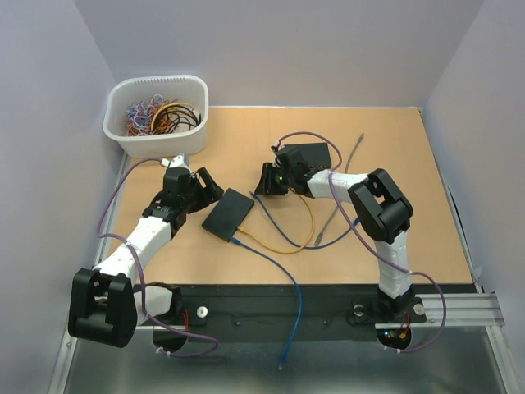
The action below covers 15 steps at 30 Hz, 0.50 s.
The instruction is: Insert the plug into the switch port
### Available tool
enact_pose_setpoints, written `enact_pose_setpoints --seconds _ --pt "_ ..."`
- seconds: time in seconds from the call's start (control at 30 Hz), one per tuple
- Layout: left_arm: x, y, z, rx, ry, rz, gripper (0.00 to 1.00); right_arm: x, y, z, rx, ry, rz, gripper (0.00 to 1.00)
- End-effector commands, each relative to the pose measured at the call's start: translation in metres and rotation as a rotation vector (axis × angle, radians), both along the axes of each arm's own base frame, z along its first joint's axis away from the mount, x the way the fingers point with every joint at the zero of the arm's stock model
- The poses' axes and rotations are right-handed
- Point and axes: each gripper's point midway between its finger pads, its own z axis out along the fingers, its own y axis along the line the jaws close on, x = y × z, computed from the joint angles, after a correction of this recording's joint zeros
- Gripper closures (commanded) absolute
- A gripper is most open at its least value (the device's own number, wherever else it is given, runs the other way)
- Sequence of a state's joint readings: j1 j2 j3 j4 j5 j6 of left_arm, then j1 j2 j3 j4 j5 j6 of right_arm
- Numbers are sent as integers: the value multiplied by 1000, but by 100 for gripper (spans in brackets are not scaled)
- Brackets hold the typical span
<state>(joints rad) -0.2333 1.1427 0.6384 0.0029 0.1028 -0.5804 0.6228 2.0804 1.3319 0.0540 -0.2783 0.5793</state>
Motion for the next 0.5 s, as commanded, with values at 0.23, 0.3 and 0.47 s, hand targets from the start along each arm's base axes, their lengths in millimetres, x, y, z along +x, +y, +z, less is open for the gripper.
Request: enact_pose_setpoints --seconds 0.23,0.3,0.47 --pt "4 3 3 12 -30 3 20 3 13 37 128 -50 20 57" --pt "4 3 3 12 -29 2 20 1 12 35 131 -42 25 57" --pt "4 3 3 13 -29 4 20 -3 13 30 138 -31 30 61"
